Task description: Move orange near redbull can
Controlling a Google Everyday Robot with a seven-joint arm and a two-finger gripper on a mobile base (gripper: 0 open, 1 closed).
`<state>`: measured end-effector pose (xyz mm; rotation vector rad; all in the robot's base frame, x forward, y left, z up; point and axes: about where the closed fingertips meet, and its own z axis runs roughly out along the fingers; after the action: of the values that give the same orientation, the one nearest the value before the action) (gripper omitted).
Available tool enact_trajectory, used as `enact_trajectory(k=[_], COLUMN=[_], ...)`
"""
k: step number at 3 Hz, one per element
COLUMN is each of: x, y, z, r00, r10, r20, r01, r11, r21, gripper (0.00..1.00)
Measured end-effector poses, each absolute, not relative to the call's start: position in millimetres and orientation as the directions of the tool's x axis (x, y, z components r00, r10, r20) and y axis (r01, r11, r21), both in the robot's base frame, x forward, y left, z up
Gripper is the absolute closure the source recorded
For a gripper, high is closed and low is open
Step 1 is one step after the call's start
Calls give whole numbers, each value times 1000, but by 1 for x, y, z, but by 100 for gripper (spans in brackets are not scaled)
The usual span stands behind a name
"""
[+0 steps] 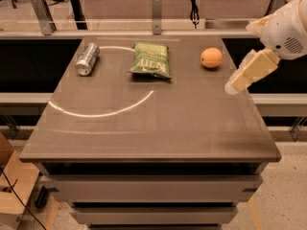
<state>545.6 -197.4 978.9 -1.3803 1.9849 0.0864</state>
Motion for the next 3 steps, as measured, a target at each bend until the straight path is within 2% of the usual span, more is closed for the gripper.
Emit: enact_trajectory(k=[3], x=[666], y=[-205], z=[939], r00=[-197], r10=[-733], r20=[-651], r01=[-791], r11=[511], r21=[-337], gripper=[0])
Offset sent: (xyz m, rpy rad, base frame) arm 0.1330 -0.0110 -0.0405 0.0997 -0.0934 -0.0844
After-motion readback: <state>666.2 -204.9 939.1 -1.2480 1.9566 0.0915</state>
